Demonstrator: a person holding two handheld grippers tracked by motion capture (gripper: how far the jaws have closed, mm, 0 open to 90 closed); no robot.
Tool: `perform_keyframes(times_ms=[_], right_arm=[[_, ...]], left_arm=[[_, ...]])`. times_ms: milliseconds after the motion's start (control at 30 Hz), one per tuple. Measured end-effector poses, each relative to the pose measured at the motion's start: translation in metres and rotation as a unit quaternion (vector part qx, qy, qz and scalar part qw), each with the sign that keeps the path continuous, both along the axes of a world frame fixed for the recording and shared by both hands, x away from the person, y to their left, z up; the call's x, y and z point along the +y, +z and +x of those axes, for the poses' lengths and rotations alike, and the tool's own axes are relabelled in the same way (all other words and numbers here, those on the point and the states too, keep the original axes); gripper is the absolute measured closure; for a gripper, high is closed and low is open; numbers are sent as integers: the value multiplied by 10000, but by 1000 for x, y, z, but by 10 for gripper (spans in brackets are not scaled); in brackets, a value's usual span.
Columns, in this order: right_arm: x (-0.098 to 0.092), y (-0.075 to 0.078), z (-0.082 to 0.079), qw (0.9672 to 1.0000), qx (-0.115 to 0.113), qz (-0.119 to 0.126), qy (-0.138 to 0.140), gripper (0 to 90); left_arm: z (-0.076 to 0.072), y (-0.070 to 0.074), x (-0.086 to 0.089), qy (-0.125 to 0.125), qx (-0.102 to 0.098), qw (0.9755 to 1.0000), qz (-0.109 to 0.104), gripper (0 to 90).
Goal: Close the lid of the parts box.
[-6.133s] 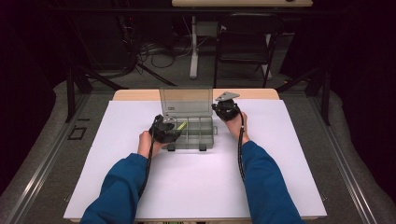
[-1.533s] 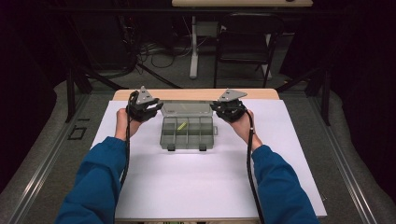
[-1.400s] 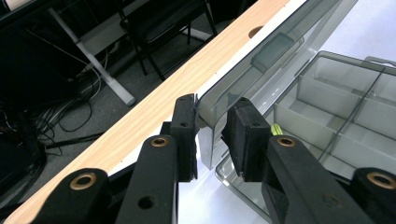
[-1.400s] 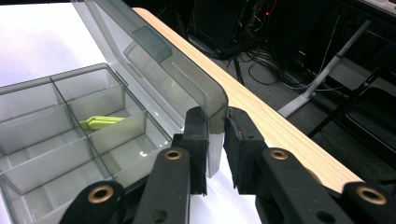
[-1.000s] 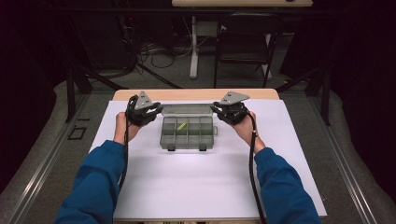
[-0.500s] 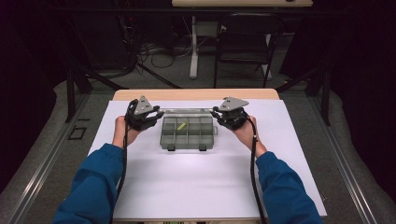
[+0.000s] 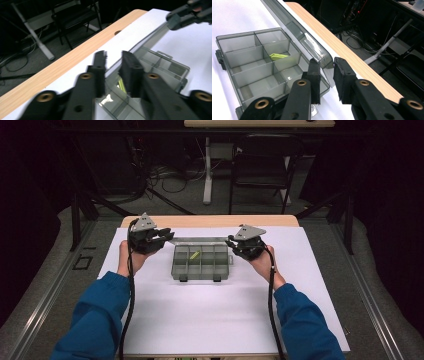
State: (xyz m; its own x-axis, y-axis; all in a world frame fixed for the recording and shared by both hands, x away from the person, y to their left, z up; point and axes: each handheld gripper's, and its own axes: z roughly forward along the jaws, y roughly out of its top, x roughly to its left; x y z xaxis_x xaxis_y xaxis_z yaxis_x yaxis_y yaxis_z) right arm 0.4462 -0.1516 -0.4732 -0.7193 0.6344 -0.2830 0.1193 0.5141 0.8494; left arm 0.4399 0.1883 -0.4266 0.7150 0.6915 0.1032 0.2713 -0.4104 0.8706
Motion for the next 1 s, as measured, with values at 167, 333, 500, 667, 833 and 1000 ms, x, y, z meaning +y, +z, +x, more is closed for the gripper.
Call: perform_keyframes(times_ms=[167,333,500,667,833,1000], right_arm=[[0,0,-1,10000,1,5,4,752],[-1,0,-3,10000,50,36,35,744],[-2,-2,-6,9998,204,60,50,684],[-3,-4,-11,9989,427,143,163,547],[-5,-2,-18,9955,712,246,569,422],[-8,-1,-23,9931,830,422,710,386]], left_arm=[[10,-2,-9,243,226,9993,183,884],[13,-8,-13,127,569,9980,251,900],[12,-10,-12,53,701,9972,247,900],[7,-15,-12,7,729,9970,275,900],[1,-24,-11,-38,732,9968,317,900],[-5,-34,-13,-103,729,9964,416,900]])
